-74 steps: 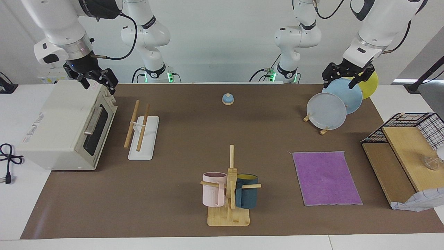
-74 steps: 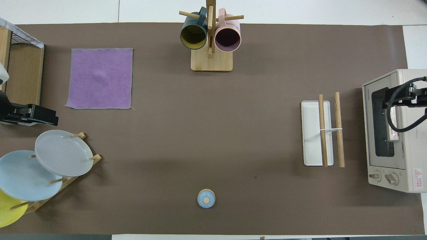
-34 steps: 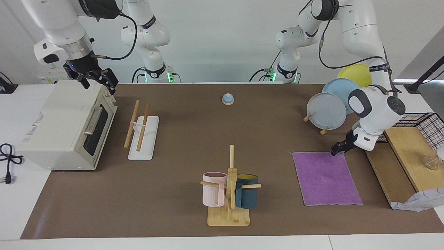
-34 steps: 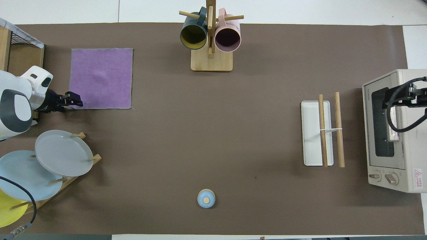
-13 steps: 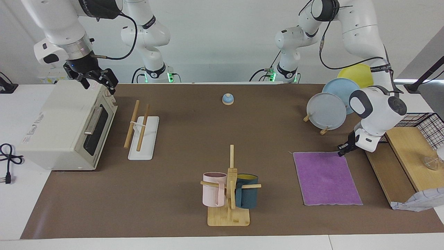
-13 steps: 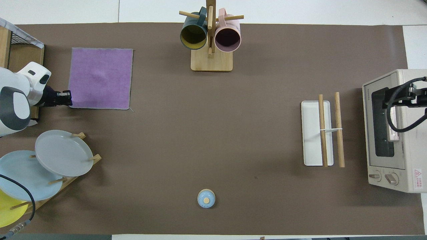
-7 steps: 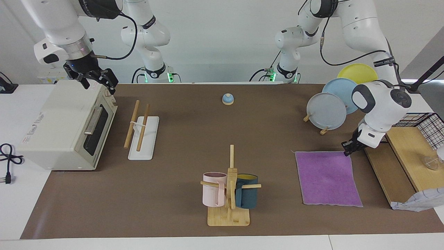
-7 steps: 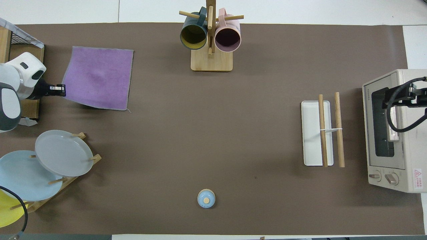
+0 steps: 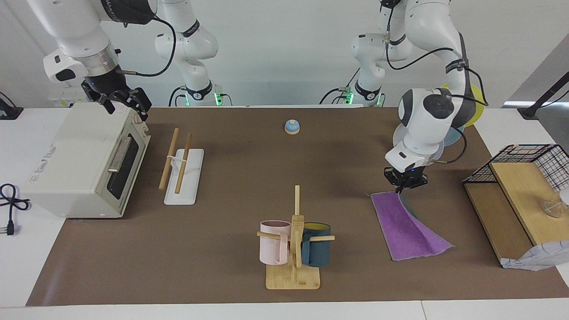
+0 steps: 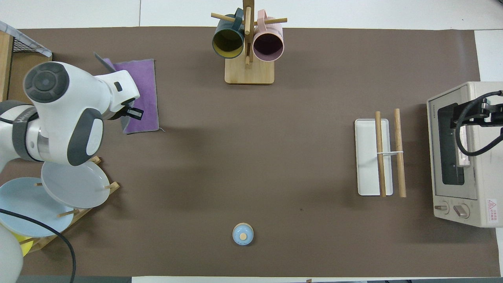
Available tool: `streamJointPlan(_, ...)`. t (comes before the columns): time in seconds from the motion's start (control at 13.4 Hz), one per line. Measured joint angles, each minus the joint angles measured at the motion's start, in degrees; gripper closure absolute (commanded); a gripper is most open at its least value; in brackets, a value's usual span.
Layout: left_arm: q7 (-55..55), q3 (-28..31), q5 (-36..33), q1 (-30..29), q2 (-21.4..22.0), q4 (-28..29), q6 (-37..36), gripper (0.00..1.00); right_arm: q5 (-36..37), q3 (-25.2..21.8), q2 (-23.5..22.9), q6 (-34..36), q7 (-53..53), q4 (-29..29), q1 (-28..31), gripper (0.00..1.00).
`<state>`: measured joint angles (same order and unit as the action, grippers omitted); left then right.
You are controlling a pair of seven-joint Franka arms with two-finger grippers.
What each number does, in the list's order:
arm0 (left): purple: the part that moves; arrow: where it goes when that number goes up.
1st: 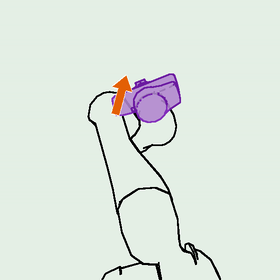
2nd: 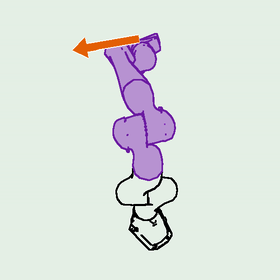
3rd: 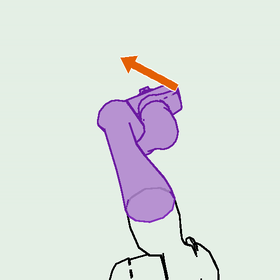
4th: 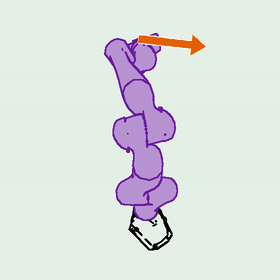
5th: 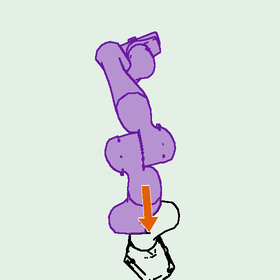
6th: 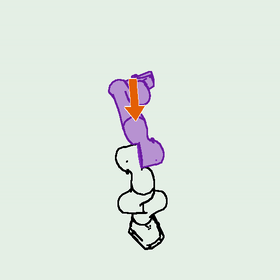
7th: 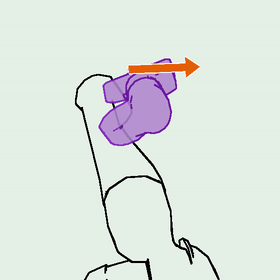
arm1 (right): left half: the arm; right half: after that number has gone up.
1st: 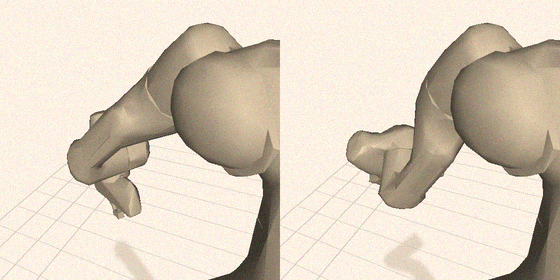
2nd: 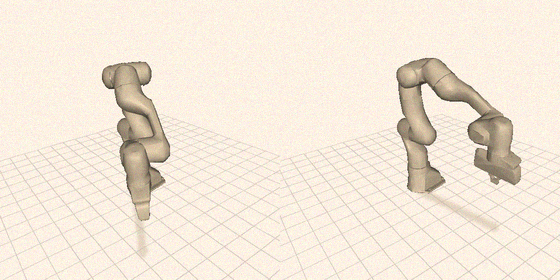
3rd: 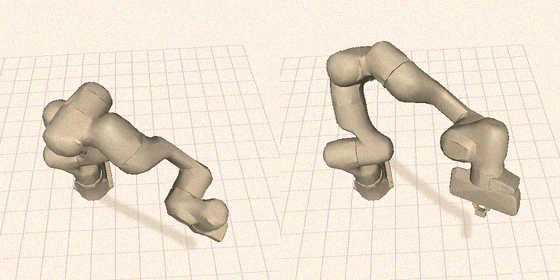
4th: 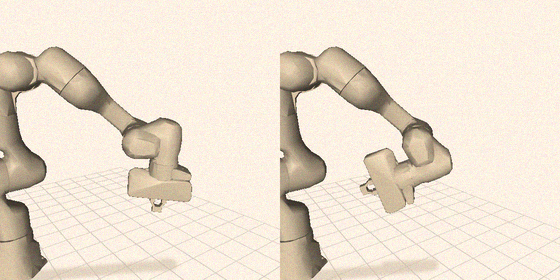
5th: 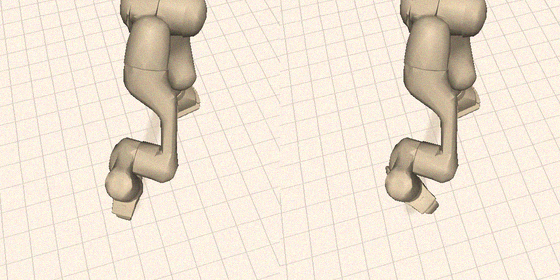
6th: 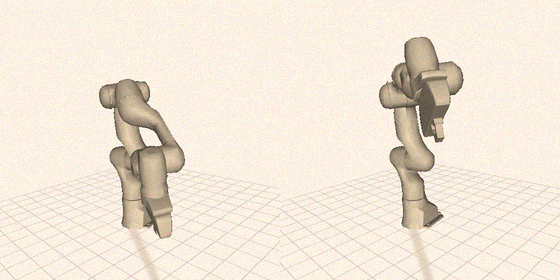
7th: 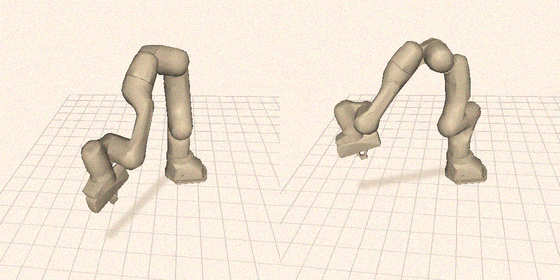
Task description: Fold towel and hang on rack
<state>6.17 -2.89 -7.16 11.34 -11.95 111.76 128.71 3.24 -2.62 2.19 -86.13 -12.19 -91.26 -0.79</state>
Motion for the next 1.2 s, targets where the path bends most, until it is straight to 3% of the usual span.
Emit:
streamJointPlan(0.22,-8.97,-0.05,-6.05,3.68,-0.26,6.65,6.72,1.0,0.0,0.0,0.0,0.0,0.0,0.0,0.0,0.0)
streamJointPlan(0.3,-10.44,-0.05,-6.53,4.33,-0.35,8.18,7.97,0.08,0.0,0.0,0.0,0.0,0.0,0.0,0.0,0.0)
streamJointPlan(0.37,-11.01,-0.01,-6.65,4.42,-0.36,8.82,8.54,0.0,0.0,0.0,0.0,0.0,0.0,0.0,0.0,0.0)
streamJointPlan(0.67,-11.51,0.59,-5.4,2.56,0.17,7.36,4.84,0.0,0.0,0.0,0.0,0.0,0.0,0.0,0.0,0.0)
streamJointPlan(0.9,-7.54,0.85,5.29,-1.22,0.67,3.5,2.11,0.0,0.0,0.0,0.0,0.0,0.0,0.0,0.0,0.0)
streamJointPlan(1.2,4.17,1.01,22.16,-9.93,-0.46,3.12,3.22,0.0,0.0,0.0,0.0,0.0,0.0,0.0,0.0,0.0)
